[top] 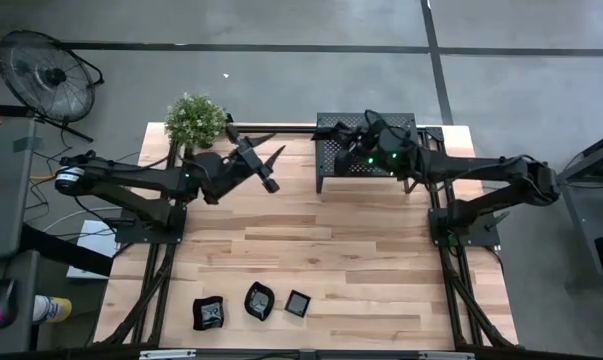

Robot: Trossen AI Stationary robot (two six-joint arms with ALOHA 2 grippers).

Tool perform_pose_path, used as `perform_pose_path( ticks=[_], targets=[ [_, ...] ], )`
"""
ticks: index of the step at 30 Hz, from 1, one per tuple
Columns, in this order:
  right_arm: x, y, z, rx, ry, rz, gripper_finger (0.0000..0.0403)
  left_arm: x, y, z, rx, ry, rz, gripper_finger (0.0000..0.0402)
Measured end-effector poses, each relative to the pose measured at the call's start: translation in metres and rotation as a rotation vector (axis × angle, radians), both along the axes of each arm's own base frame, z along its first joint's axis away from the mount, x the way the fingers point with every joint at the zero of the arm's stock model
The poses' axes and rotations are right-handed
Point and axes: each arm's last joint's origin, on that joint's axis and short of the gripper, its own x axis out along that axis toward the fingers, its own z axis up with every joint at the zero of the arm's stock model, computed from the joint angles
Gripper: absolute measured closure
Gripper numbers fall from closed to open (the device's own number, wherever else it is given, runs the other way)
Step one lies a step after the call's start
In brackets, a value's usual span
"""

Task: Pick & Place Mini shaped plates
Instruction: Stack the black square plate on top of the black square plates on the shelf

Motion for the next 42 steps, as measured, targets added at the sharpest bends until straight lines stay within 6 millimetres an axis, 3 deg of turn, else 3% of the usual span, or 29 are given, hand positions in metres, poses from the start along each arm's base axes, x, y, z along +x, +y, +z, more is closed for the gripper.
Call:
perform_pose_path(
  ticks=[5,13,24,33,42],
  targets=[
    [-0.01,-0.018,0.008,0.009,0.003,-0.001,0.0403,-0.017,0.016,0.007,-0.067,-0.032,0.01,0.024],
    [-0.027,-0.048,0.043,0.008,0.109,-0.018,0.0403,-0.035,0.047,0.005,-0.2,-0.028,-0.082,0.024],
    [-0.059,-0.102,0.08,0.144,0.214,-0.026,0.0403,-0.054,0.067,0.01,-0.227,-0.04,-0.101,0.024],
    [-0.046,-0.143,0.081,0.307,0.36,0.114,0.0403,-0.058,0.072,0.007,-0.245,0.003,-0.144,0.024],
    [-0.024,-0.171,0.072,0.398,0.484,0.198,0.0403,-0.06,0.071,0.005,-0.255,0.031,-0.156,0.024]
  ],
)
